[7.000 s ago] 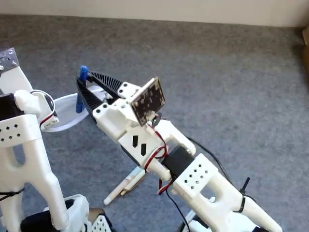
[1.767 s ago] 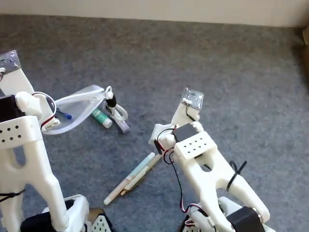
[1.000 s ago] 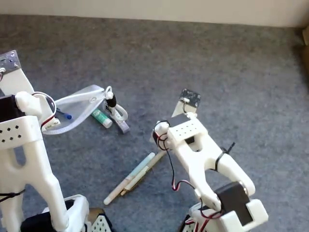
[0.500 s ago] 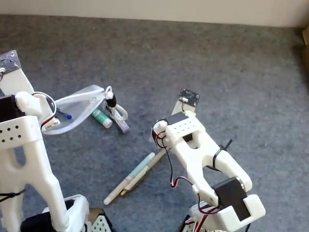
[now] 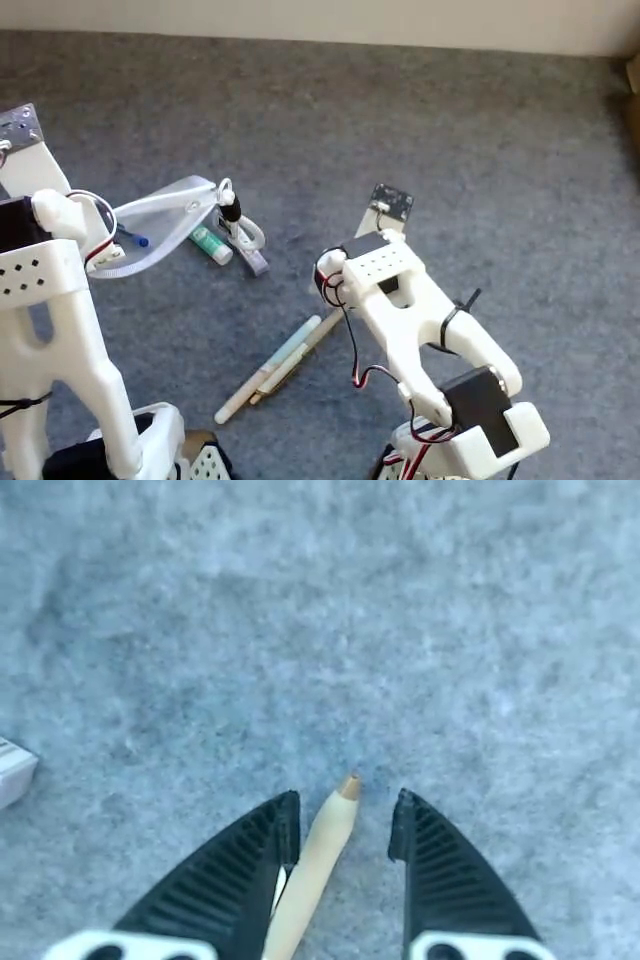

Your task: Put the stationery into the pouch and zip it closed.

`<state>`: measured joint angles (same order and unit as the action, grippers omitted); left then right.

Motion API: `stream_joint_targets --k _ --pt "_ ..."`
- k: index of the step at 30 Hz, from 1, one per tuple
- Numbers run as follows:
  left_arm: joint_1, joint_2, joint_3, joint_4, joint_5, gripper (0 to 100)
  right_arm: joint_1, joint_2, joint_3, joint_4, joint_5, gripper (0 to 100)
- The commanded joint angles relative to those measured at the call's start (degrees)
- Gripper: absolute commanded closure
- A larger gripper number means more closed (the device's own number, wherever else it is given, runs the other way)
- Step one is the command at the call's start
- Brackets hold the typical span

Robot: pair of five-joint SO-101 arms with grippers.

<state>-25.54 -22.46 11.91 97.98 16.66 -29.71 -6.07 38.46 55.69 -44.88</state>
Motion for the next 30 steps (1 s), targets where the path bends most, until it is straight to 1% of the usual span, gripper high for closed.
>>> stream_joint_targets --k 1,9,14,15,20,30 --pt "-1.1 0.7 1.6 0.0 0.4 99 -2.2 0.2 -2.9 0.0 -0.6 85.3" --pt "-1.1 0.7 1.6 0.0 0.4 99 -2.2 7.5 -6.2 0.5 -0.6 85.3" --pt "-1.1 0.7 1.6 0.0 0.4 99 -0.1 7.7 -6.7 0.5 -0.6 85.7" --pt "-1.1 0.7 1.6 0.0 0.4 99 0.2 7.7 -6.7 0.5 -0.6 86.9" --pt "-1.1 0.7 1.6 0.0 0.4 99 0.3 7.7 -6.8 0.5 -0.4 99.1" --pt "-1.1 0.7 1.6 0.0 0.4 99 0.4 7.6 -6.8 0.5 -0.3 99.4"
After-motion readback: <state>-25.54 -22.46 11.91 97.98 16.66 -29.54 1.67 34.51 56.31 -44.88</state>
